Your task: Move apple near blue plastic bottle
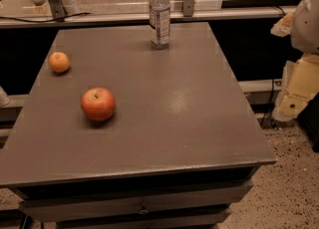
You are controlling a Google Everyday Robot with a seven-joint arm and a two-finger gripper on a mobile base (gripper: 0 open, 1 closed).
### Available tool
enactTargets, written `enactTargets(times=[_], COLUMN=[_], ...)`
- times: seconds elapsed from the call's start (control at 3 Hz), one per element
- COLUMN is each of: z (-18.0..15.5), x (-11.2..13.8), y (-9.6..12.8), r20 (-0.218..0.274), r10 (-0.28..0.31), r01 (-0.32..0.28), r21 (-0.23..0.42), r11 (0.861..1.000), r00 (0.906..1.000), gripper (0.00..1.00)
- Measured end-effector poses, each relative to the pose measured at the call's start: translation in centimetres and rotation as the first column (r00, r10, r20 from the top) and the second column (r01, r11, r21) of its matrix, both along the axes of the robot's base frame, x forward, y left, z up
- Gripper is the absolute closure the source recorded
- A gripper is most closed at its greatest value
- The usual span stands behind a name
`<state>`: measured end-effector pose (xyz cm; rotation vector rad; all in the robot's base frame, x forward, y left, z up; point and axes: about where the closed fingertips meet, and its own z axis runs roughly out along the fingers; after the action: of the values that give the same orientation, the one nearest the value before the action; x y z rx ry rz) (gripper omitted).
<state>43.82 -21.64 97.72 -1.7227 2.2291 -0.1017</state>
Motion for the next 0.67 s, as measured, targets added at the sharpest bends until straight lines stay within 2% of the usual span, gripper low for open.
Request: enactTargets(times=[0.33, 0.67], z=[0.0, -0.69], x=[0.0, 0.38], y=[0.0, 0.75], r20=[0.0, 0.003], r10=[0.0, 0.018], r01=[0.0, -0.018], r21=[0.0, 0.048], r11=[1.0, 0.999], r00=[1.0, 0.9998], gripper=[0.0, 0.0])
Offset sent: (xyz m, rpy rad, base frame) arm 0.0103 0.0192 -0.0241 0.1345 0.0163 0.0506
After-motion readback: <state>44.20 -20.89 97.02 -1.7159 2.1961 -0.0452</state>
